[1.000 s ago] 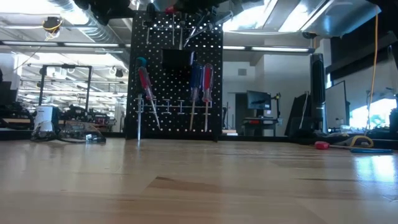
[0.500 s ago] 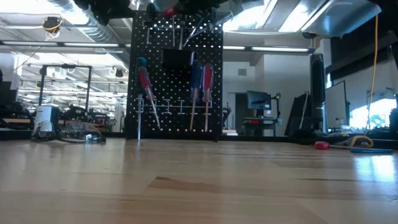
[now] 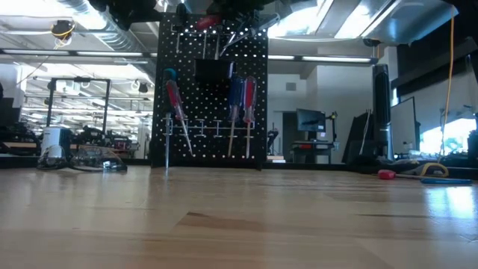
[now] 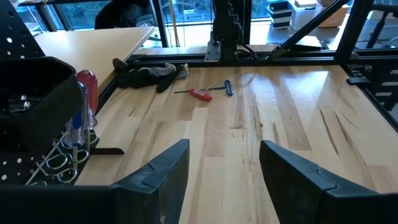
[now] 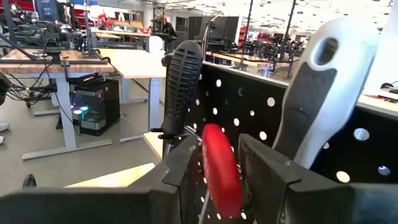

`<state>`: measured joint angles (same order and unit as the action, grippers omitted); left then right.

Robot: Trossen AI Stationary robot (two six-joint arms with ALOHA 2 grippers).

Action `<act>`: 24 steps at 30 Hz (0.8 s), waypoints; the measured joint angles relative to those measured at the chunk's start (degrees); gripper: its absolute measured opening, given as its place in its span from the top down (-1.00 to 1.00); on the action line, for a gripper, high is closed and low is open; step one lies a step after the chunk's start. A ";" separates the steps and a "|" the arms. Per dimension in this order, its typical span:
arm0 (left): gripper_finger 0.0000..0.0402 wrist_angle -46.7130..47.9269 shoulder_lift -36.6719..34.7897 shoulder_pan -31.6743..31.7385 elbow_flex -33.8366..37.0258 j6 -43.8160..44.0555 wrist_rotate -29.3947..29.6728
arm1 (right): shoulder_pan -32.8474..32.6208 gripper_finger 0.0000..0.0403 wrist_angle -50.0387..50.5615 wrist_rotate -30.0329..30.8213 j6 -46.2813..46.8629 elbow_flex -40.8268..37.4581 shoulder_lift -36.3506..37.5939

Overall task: Hang tools onto peg board
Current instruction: Hang the bottom red t-handle hex key on the peg board

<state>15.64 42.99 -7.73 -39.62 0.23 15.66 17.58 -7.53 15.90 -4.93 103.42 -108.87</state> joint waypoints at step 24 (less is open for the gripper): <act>0.08 0.02 0.01 -0.01 0.00 0.00 -0.01 | -0.37 0.36 0.45 2.32 -2.86 -0.02 0.01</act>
<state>15.66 43.00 -7.74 -39.62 0.23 15.65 17.21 -7.09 18.22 -7.79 103.39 -108.86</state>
